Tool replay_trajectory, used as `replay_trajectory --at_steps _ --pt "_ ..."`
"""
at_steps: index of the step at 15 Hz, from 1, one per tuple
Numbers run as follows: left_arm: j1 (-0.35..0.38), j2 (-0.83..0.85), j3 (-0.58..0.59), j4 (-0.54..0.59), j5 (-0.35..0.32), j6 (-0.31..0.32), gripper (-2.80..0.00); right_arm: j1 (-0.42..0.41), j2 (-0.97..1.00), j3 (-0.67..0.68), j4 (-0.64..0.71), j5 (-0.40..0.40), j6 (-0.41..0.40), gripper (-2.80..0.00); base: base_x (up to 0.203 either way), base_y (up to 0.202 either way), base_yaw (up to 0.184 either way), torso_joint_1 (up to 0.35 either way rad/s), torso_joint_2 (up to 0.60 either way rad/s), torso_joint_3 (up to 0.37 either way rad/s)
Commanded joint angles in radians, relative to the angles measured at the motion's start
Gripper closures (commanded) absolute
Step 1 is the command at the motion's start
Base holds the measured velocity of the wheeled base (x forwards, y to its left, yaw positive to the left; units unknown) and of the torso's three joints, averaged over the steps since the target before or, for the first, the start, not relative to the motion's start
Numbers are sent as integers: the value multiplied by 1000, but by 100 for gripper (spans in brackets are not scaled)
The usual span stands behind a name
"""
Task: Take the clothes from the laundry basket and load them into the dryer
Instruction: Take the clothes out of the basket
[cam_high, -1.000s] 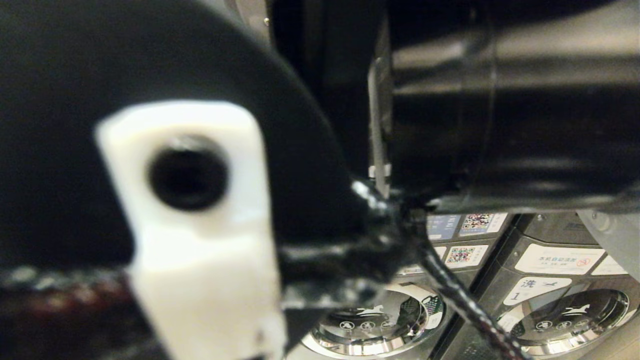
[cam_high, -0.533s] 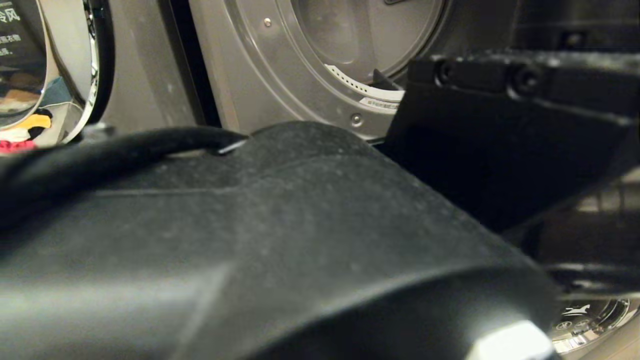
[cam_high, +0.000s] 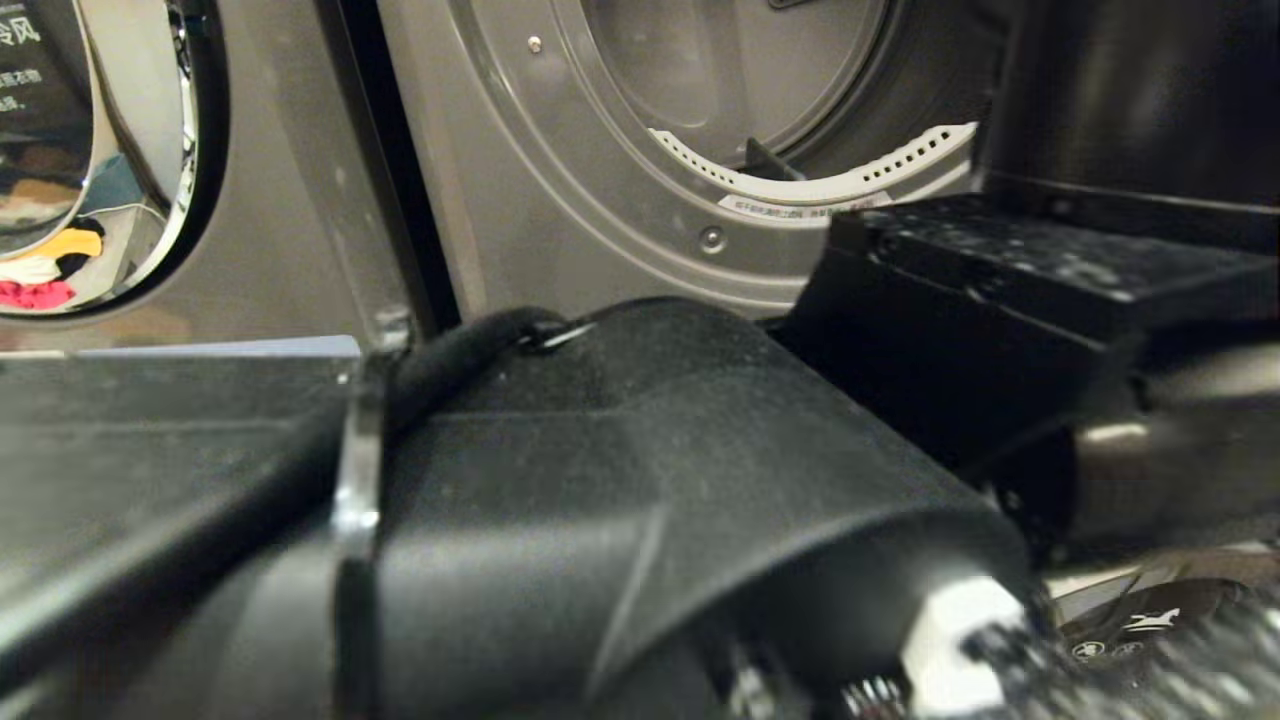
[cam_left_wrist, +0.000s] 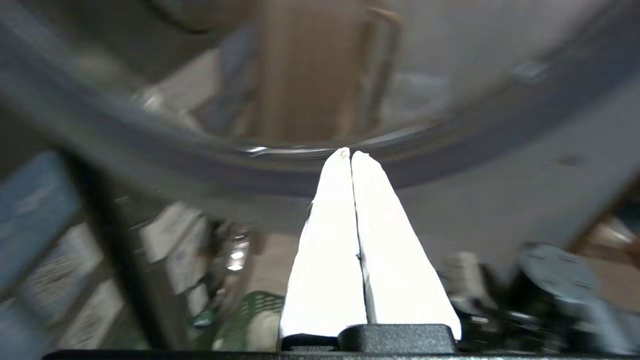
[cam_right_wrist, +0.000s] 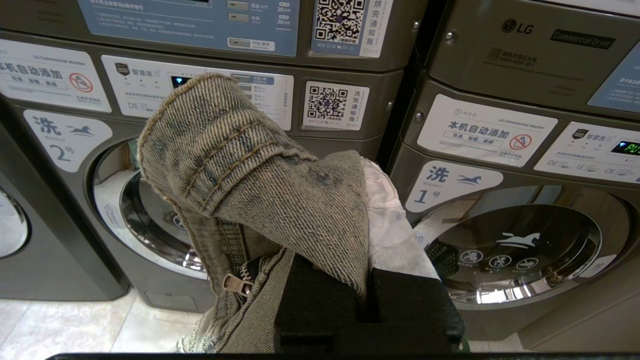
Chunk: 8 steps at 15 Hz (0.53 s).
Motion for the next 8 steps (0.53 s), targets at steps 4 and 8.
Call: replay_trajectory --at_steps 4,8 --pt "119 -13 35 -1 76 2 0 0 0 0 1 1 -1 0 0 0 0 0 0 0" --pt "276 -69 113 -2 98 1 0 0 0 0 0 1 -2 0 0 0 0 0 0 0"
